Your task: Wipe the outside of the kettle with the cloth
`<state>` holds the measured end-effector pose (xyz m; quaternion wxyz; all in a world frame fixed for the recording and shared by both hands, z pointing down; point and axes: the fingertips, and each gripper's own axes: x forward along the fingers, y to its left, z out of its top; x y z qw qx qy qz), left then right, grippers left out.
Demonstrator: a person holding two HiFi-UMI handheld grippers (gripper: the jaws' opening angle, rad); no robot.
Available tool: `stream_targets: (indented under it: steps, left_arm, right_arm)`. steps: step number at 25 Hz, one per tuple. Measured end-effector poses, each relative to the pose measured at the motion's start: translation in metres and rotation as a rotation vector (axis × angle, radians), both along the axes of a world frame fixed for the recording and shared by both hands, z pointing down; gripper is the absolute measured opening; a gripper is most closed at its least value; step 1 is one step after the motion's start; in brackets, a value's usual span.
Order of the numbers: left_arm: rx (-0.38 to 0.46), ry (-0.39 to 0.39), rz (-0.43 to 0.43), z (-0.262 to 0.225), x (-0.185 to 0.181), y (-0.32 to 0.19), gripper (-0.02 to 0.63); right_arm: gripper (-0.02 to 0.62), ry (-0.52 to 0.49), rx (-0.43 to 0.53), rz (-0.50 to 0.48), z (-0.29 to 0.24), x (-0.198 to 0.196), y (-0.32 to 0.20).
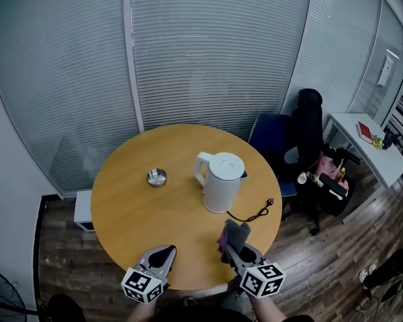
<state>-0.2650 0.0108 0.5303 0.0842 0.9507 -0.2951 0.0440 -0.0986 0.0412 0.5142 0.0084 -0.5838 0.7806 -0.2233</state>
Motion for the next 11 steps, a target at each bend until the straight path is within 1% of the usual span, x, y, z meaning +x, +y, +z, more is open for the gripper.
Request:
stream_targets:
  steps: [11]
  left_arm:
    - [-0.001, 0.004, 0.030, 0.0024, 0.0046, -0.0003, 0.011]
  right_arm:
    - [0.100, 0.014, -0.003, 0.011, 0.0015, -0.0011, 0.0011]
